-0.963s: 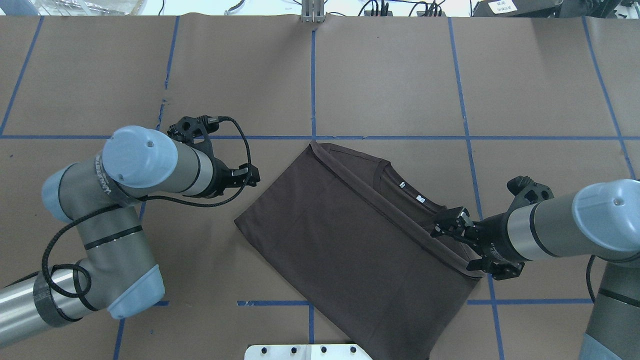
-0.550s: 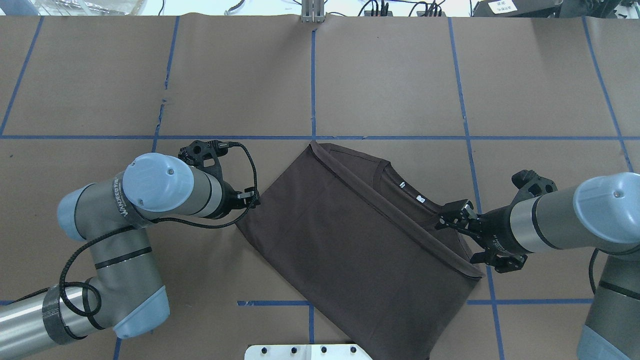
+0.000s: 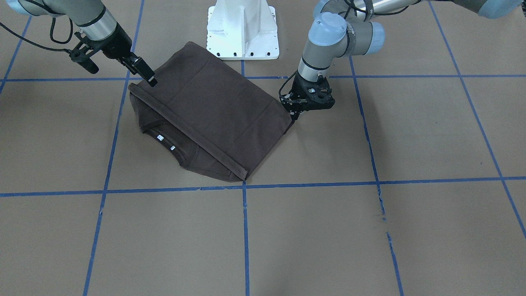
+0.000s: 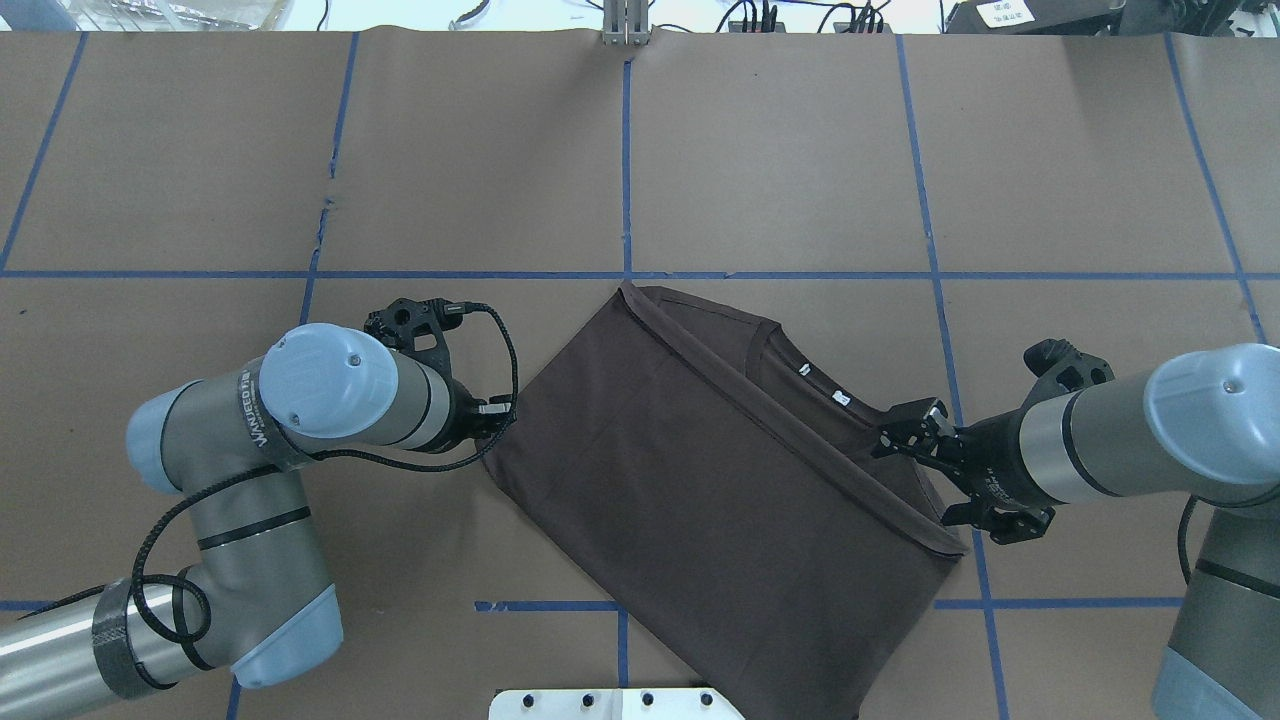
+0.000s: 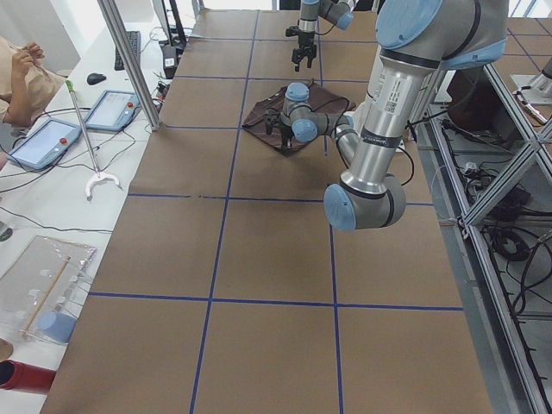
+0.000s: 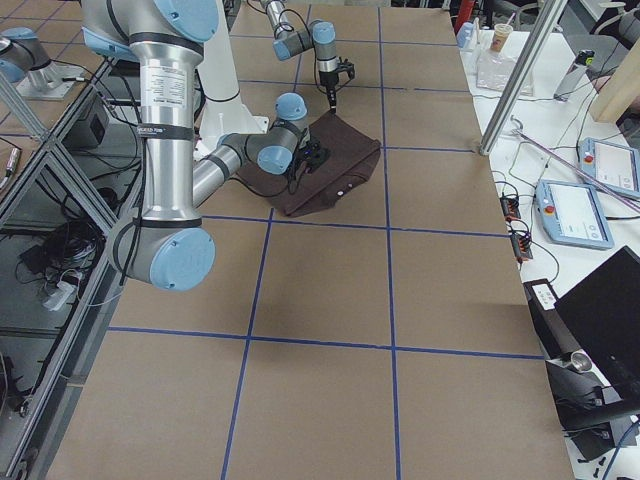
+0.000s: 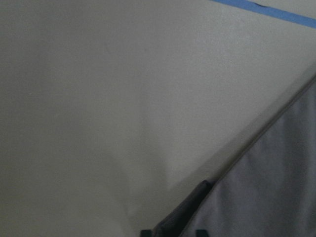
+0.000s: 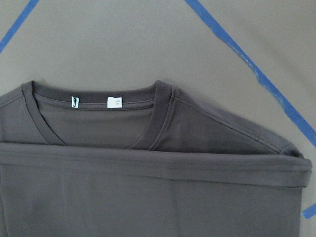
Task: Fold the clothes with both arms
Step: 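Grasp the shirt's far corner with the left gripper while the right gripper holds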
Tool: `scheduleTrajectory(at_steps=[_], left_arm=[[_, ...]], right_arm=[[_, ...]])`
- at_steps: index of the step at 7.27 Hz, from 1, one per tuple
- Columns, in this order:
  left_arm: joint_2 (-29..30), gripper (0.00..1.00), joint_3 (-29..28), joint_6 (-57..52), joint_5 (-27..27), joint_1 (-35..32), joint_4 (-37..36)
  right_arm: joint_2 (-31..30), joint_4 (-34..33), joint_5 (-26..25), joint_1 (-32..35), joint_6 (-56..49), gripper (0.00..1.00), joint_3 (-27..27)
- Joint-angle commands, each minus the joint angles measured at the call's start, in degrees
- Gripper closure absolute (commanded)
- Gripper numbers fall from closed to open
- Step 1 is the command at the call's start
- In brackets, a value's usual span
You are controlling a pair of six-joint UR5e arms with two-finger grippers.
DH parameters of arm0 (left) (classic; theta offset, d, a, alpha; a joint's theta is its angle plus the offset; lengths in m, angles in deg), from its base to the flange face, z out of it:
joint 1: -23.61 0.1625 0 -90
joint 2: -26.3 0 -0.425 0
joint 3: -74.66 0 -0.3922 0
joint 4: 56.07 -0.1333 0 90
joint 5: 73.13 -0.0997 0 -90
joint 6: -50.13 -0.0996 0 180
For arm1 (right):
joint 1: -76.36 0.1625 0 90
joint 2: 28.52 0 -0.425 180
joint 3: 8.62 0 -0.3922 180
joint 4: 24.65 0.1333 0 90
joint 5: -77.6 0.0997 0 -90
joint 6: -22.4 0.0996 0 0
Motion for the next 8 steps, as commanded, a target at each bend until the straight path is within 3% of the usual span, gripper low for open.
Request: scheduleTrajectory(at_steps=[1,6,8], left_arm=[[-2.5,1.00,-0.1,-0.5,0.1,0.1,0.7],[-3.8,1.00,0.9,-2.0,0.5,0.1,1.5],[-2.9,1.00,2.3,-4.8,0.1,-3.6,1.4]], right_arm=[[0.1,0.0,-0.1,-0.1,0.0,0.00,-0.1],[0.2,0.0,-0.1,0.0,0.0,0.00,-0.3],[0.2,0.0,0.1,0.6,0.0,0.00,-0.3]])
